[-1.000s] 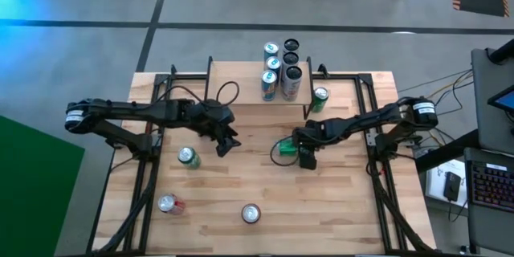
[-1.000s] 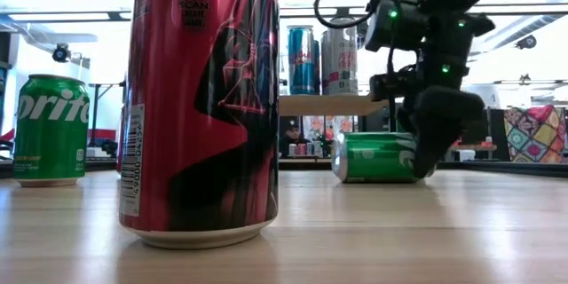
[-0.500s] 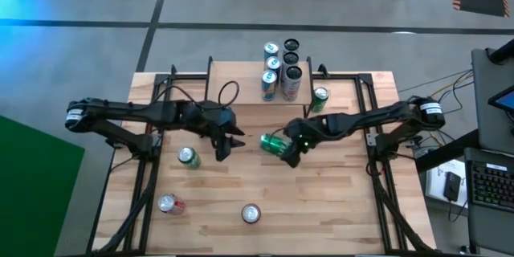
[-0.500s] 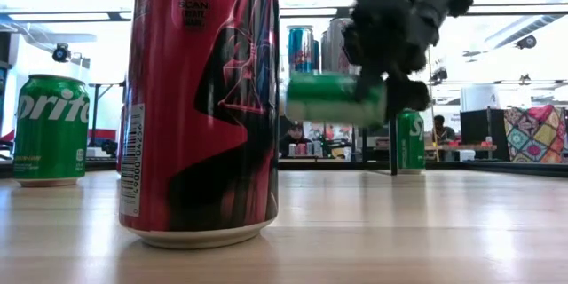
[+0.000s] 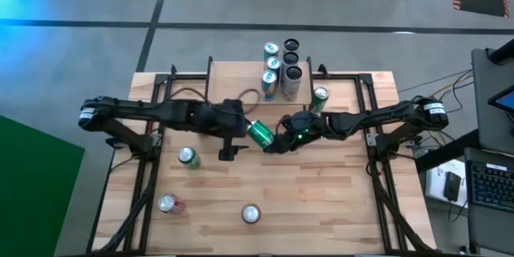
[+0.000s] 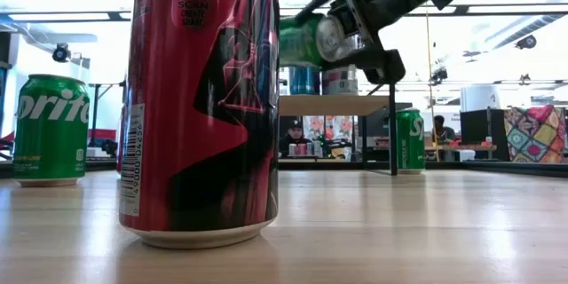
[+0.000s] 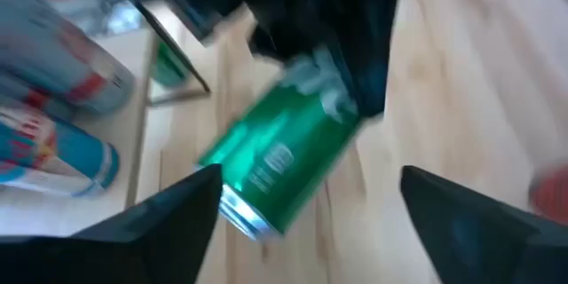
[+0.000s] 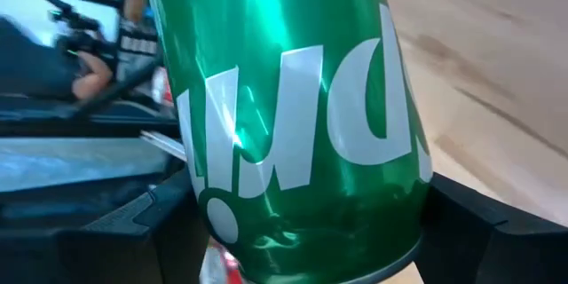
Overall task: Place canned beverage on shelf
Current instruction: Put the bottom right green soda can on the shelf
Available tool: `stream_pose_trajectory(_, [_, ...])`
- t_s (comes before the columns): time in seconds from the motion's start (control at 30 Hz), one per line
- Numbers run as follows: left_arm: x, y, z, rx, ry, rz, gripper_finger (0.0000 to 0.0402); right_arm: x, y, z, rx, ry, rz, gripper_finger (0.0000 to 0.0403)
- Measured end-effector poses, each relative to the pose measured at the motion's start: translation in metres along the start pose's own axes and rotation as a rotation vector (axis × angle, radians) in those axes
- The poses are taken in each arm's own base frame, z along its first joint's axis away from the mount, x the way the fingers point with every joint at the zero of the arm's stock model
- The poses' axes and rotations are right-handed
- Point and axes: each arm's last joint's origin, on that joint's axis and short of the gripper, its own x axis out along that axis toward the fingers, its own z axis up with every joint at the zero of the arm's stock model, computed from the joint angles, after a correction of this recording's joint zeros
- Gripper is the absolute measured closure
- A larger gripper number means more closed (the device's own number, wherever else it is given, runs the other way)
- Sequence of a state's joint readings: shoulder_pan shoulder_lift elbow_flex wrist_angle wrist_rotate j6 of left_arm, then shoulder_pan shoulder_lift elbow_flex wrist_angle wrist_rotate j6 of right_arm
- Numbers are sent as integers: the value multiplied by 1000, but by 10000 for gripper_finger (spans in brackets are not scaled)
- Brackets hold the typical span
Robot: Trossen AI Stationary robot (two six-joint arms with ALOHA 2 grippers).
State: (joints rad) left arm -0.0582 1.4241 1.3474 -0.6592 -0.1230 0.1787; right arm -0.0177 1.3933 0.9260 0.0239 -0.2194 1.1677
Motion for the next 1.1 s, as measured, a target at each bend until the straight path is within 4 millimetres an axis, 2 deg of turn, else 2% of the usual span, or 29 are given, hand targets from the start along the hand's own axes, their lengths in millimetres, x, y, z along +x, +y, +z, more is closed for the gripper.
stream_pose_trajectory(0.17, [18, 1, 14, 75, 165, -2, 30, 0, 6, 2, 68, 5, 57, 113])
stream_pose_trajectory(0.27, [30, 2, 24, 94, 229, 15, 31, 0, 6, 2, 92, 10, 54, 113])
stream_pose_trajectory(0.43, [44, 3, 38, 154, 232, 3, 55, 0, 10, 3, 94, 18, 96, 113])
stream_pose_trajectory(0.83, [50, 1, 34, 258, 311, -24, 106, -1, 14, 3, 104, 70, 137, 113])
stream_pose_trajectory(1.1, [52, -1, 33, 259, 307, -89, 91, -3, 18, 4, 130, 87, 151, 113])
